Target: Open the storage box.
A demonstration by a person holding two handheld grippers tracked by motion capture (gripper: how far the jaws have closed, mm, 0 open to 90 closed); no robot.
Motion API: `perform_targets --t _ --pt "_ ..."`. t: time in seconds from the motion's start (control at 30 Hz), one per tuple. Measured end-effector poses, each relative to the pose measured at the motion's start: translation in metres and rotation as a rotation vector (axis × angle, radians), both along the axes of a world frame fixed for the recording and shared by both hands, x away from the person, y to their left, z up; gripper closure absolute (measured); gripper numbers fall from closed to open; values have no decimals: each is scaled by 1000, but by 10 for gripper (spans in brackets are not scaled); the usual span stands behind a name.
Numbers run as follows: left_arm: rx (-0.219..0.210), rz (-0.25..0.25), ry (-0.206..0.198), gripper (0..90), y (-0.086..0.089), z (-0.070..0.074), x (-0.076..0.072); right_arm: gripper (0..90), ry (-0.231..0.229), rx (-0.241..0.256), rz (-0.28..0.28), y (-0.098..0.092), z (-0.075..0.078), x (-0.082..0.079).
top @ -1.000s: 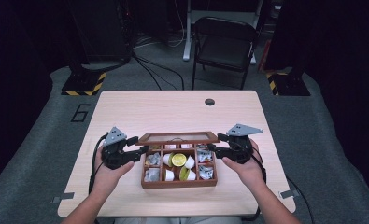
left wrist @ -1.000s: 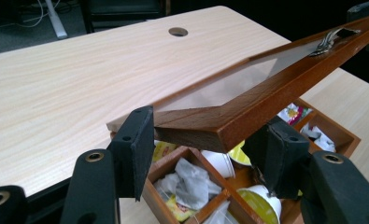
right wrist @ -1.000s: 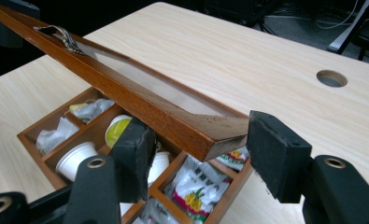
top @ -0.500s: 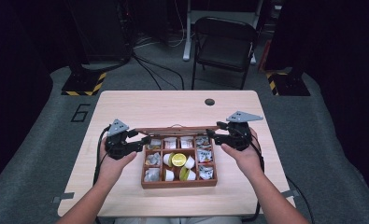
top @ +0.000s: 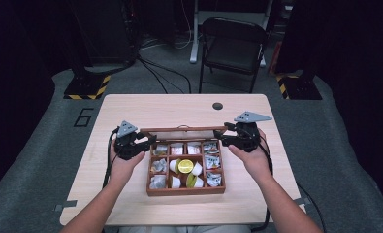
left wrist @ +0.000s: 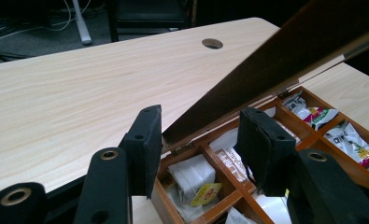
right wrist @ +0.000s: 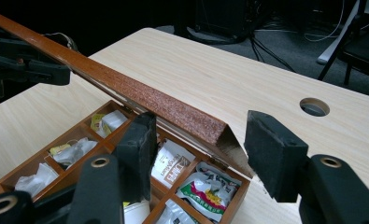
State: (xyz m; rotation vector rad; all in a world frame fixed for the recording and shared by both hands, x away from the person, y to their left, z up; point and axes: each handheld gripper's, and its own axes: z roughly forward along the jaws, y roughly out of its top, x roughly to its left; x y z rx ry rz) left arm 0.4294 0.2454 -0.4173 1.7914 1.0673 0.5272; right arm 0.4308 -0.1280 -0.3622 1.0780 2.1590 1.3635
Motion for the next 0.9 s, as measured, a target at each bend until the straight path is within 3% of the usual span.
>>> perform_targets --t 0.37,0.67,0.9 --pt "-15 5 5 500 1 -1 6 409 -6 -19 -17 -1 -15 10" --pt "-26 16 2 501 1 0 13 463 18 -47 -21 4 -32 29" --pt "-44 15 5 489 2 -2 16 496 39 -23 -37 3 -37 37"
